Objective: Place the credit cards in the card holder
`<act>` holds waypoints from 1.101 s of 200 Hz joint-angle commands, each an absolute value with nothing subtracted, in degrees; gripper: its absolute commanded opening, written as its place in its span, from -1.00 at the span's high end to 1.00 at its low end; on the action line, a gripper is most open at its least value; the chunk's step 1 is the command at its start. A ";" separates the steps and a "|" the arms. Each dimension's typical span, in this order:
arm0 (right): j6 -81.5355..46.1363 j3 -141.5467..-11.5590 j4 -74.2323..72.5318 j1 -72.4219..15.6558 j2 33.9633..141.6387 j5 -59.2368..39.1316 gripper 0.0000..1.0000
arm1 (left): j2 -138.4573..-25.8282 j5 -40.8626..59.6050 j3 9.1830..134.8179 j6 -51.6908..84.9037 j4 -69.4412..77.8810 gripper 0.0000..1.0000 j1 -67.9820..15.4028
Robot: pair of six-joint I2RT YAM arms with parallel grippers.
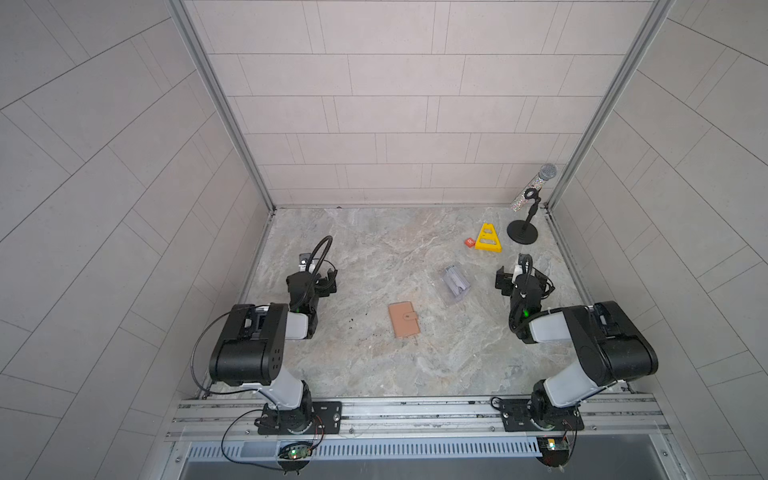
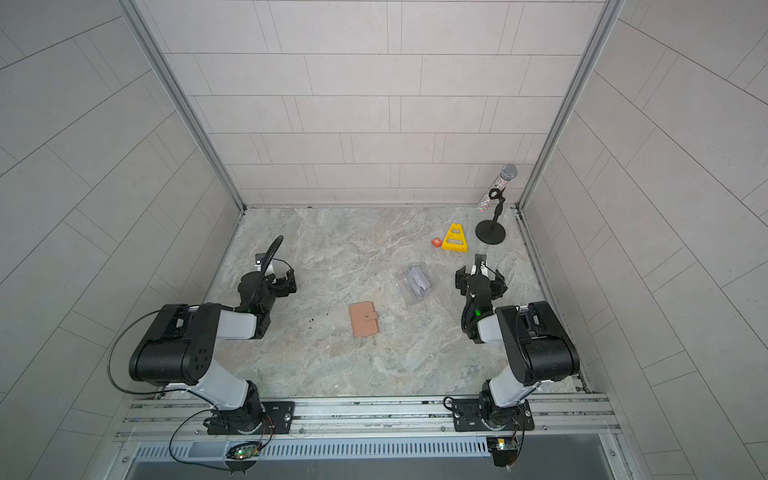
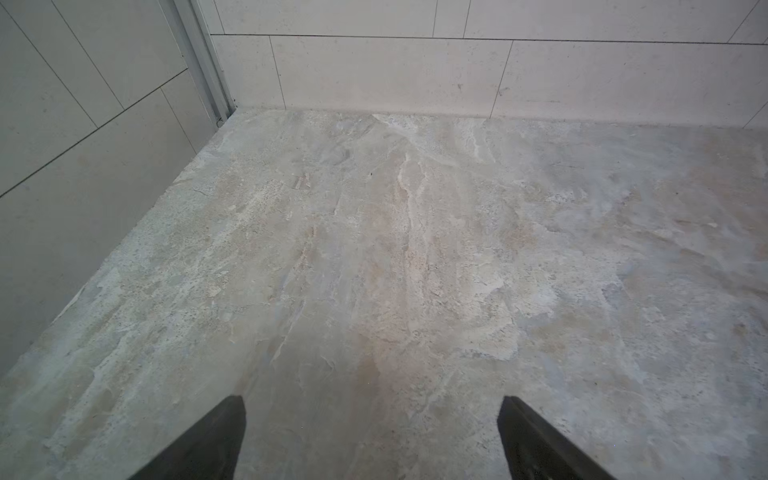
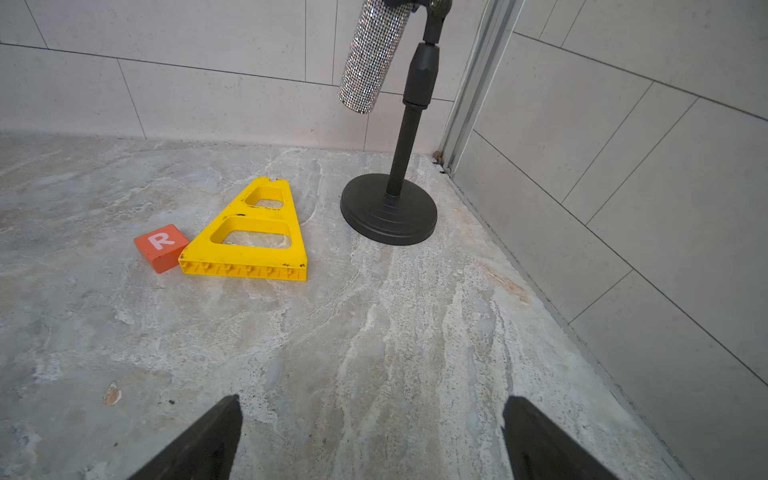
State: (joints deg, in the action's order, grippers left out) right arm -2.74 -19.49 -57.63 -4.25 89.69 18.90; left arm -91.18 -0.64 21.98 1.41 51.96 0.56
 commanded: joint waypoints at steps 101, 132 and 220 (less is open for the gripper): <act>-2.00 -19.78 -58.36 -4.60 90.46 19.96 -1.00 | -90.71 -1.01 23.03 0.62 52.21 -1.00 0.26; -2.01 -19.70 -58.36 -4.66 90.53 19.95 -1.00 | -90.81 -1.10 23.04 0.70 52.21 -1.00 0.26; -2.72 -19.10 -52.38 -4.73 82.02 22.89 -1.00 | -80.63 -13.47 20.31 5.01 48.49 -1.00 0.18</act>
State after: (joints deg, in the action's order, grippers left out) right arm -2.76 -18.57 -57.10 -4.49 87.57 20.08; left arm -87.46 -6.37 20.40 2.61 51.48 0.54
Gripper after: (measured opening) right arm 0.997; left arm 0.998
